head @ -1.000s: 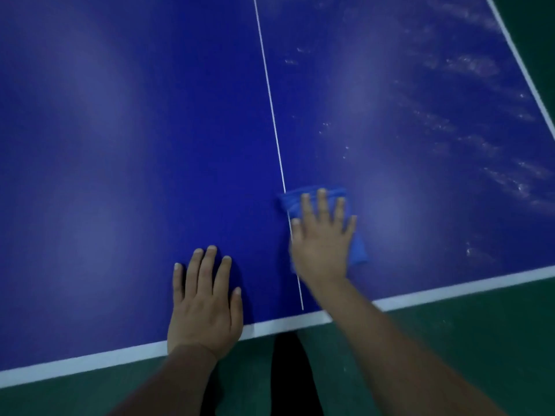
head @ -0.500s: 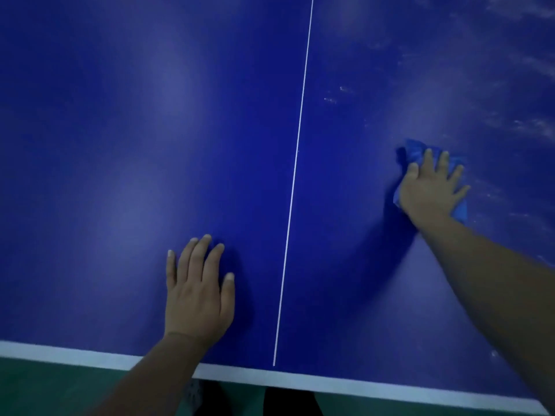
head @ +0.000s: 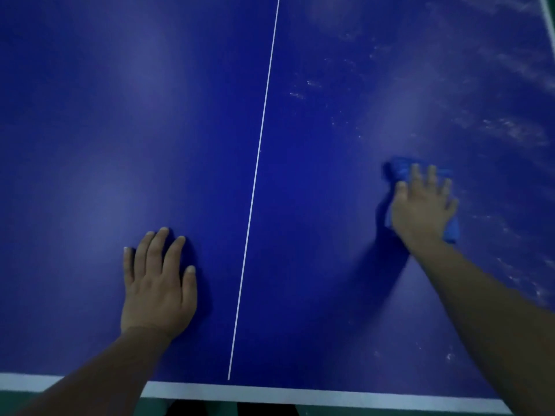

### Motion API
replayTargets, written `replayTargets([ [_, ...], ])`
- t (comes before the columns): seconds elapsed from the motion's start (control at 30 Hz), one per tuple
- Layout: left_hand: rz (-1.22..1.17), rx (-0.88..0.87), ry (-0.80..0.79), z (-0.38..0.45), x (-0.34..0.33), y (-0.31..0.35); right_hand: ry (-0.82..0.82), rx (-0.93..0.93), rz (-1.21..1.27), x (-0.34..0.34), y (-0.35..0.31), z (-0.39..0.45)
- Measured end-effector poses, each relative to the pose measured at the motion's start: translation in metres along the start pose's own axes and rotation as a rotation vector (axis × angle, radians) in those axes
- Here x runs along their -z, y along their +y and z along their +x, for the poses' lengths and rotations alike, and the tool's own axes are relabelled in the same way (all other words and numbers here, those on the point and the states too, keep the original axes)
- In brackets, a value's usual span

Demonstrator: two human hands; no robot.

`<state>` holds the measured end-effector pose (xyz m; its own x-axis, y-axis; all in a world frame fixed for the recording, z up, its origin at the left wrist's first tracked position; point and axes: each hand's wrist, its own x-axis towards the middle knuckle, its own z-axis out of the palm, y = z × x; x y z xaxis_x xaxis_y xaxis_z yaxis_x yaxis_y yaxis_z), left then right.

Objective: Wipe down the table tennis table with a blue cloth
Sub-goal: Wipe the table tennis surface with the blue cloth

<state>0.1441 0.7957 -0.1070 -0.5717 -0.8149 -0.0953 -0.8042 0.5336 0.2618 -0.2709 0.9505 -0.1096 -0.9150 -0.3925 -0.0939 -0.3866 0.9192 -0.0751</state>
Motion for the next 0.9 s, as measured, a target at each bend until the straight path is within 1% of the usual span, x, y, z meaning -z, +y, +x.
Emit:
replayTargets([
  [0.03, -0.001, 0.002, -0.004, 0.0, 0.0, 0.0, -0.012, -0.146, 0.054, 0.004, 0.002, 0.004],
  [0.07, -0.001, 0.005, -0.006, 0.0, 0.0, -0.001, -0.002, -0.211, 0.074, 0.003, -0.007, -0.003],
  [0.1, -0.001, 0.008, -0.008, 0.001, 0.0, -0.001, 0.009, -0.194, 0.057, -0.001, -0.024, -0.016],
  [0.13, 0.0, 0.006, -0.011, 0.001, 0.0, -0.001, 0.038, -0.089, 0.036, -0.006, -0.044, -0.034],
  [0.17, 0.0, 0.002, -0.013, 0.001, 0.0, 0.0, 0.054, 0.086, 0.017, -0.014, -0.066, -0.056],
  [0.2, 0.0, 0.002, -0.014, 0.001, 0.0, 0.0, 0.035, 0.336, -0.006, -0.021, -0.084, -0.081],
  [0.23, 0.001, 0.004, -0.013, 0.001, 0.0, 0.001, -0.006, 0.623, -0.049, -0.028, -0.094, -0.103],
  [0.27, 0.004, 0.005, -0.01, 0.001, -0.001, 0.001, -0.05, 0.858, -0.095, -0.029, -0.097, -0.111],
  [0.3, 0.008, 0.002, -0.009, 0.001, -0.001, 0.0, -0.07, 0.995, -0.102, -0.028, -0.094, -0.1],
  [0.33, 0.013, -0.002, -0.01, 0.002, -0.002, -0.001, -0.056, 0.977, -0.089, -0.026, -0.089, -0.08],
  [0.37, 0.017, -0.004, -0.013, 0.003, -0.003, -0.002, -0.041, 0.835, -0.089, -0.021, -0.084, -0.057],
  [0.43, 0.03, -0.003, -0.023, 0.002, -0.004, -0.004, -0.044, 0.401, -0.064, -0.011, -0.075, -0.016],
  [0.47, 0.033, -0.002, -0.031, 0.002, -0.004, -0.003, -0.049, 0.235, -0.031, -0.008, -0.072, -0.005],
  [0.5, 0.032, 0.0, -0.039, 0.002, -0.004, -0.003, -0.046, 0.142, -0.002, -0.008, -0.075, -0.004],
  [0.53, 0.029, 0.002, -0.045, 0.003, -0.004, -0.003, -0.033, 0.115, 0.006, -0.009, -0.084, -0.012],
  [0.57, 0.029, 0.002, -0.05, 0.003, -0.004, -0.004, -0.013, 0.14, -0.005, -0.014, -0.097, -0.026],
  [0.6, 0.032, 0.002, -0.052, 0.004, -0.005, -0.005, 0.006, 0.213, -0.021, -0.019, -0.115, -0.044],
  [0.7, 0.041, -0.011, -0.041, 0.004, -0.007, -0.005, 0.026, 0.532, -0.045, -0.037, -0.189, -0.099],
  [0.77, 0.051, -0.028, -0.016, 0.004, -0.01, -0.005, -0.005, 0.704, 0.012, -0.047, -0.241, -0.12],
  [0.83, 0.06, -0.042, 0.005, 0.004, -0.012, -0.007, -0.043, 0.83, 0.065, -0.049, -0.278, -0.115],
  [0.9, 0.069, -0.054, 0.012, 0.004, -0.013, -0.008, -0.032, 0.892, 0.031, -0.047, -0.284, -0.076],
])
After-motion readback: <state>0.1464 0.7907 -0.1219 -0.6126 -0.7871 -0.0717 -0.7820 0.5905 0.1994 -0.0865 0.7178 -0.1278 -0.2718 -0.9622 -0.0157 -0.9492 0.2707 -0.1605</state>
